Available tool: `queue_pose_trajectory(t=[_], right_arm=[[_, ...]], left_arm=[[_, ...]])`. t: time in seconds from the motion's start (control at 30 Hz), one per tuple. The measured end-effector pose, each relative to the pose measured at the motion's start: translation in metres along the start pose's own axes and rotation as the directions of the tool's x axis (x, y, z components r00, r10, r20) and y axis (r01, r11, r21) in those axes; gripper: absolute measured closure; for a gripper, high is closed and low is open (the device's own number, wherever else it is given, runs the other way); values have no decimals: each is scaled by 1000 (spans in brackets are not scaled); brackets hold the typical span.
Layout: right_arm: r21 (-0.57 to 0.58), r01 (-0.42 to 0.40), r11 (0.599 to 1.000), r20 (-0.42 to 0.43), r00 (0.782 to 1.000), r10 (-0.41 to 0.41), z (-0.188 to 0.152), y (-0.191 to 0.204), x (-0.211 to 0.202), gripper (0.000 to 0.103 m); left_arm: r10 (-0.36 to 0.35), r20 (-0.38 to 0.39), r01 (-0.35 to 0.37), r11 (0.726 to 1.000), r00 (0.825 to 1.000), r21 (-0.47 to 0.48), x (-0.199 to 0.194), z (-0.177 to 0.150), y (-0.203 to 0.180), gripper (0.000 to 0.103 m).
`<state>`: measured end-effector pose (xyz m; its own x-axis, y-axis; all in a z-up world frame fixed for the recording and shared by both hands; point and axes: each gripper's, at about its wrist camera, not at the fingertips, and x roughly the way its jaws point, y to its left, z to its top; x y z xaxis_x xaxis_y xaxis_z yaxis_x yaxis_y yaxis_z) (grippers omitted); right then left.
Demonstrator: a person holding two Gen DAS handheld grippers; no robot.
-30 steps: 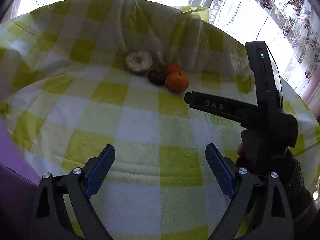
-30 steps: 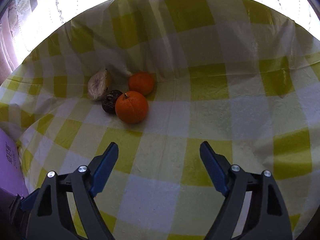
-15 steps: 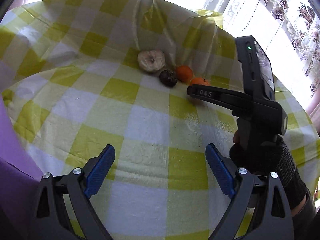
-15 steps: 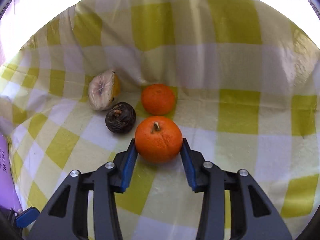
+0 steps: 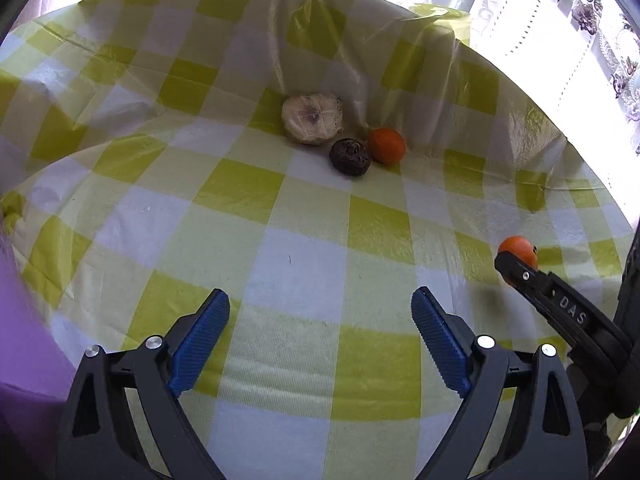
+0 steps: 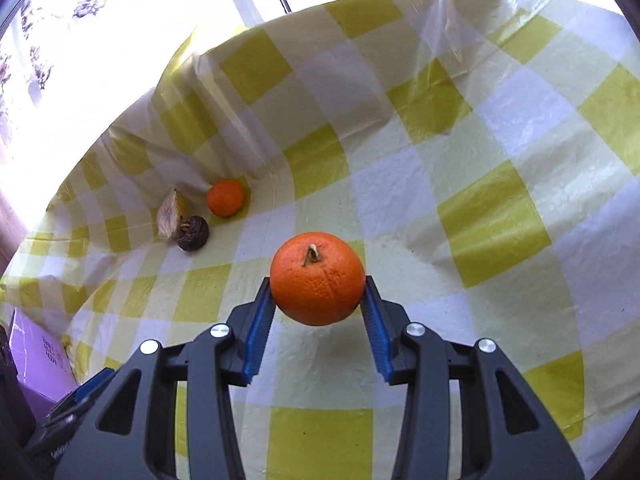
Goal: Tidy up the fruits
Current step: 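Grasp an orange with right tool while left tool grasps the dark mangosteen, then carry the mangosteen and orange over the purple box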
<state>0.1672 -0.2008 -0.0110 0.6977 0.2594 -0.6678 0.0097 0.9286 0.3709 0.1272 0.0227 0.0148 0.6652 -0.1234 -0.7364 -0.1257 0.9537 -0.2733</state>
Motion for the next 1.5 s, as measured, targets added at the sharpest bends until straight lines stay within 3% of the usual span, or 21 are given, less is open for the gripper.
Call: queue_pose_trajectory(t=[0.07, 0.17, 0.4, 0.43, 0.47, 0.53, 0.7, 0.87, 1.0, 1.17, 1.33, 1.5], right_arm=[[-20, -18, 1000, 4, 1000, 18, 1, 0, -3, 59], [-14, -29, 999, 4, 1000, 29, 2, -8, -7, 59], [-17, -46, 999, -22, 999, 45, 2, -7, -3, 59], [-19, -48, 999, -24, 999, 47, 2, -7, -2, 59], [-20, -49, 999, -23, 999, 49, 2, -7, -2, 59], [-19, -54, 998, -23, 998, 53, 2, -7, -2, 59], [-17, -58, 998, -27, 998, 57, 3, -5, 0, 59], [-15, -65, 998, -17, 998, 65, 1, -6, -4, 59], [-17, -64, 998, -26, 998, 63, 0, -5, -2, 59], [-19, -52, 998, -33, 998, 51, 0, -3, 0, 59], [4, -22, 1000, -25, 999, 22, 0, -4, 2, 59], [15, -11, 1000, -4, 1000, 11, 0, -7, -1, 59]], left_arm=[[6, -7, -6, 1000, 1000, -28, 17, 18, -6, 14], [84, -22, -84, 996, 996, -22, 48, 43, -20, 18], [177, -24, -176, 983, 984, 48, 98, 91, -47, 39], [183, -21, -182, 981, 983, 64, 102, 94, -50, 47], [189, -15, -187, 979, 982, 84, 105, 96, -52, 63], [199, -6, -197, 973, 980, 121, 106, 95, -56, 66], [142, 24, -143, 985, 990, 91, 68, 65, -44, 67], [72, 27, -72, 997, 997, -7, 10, 11, -13, 67], [53, 79, -52, 999, 996, -12, -39, -30, 10, 67], [-1, 36, 2, 1000, 999, -27, -76, -75, 35, 67], [-42, 65, 39, 998, 997, 39, -89, -91, 30, 67], [-67, 47, 63, 994, 997, 88, -86, -91, 22, 67]])
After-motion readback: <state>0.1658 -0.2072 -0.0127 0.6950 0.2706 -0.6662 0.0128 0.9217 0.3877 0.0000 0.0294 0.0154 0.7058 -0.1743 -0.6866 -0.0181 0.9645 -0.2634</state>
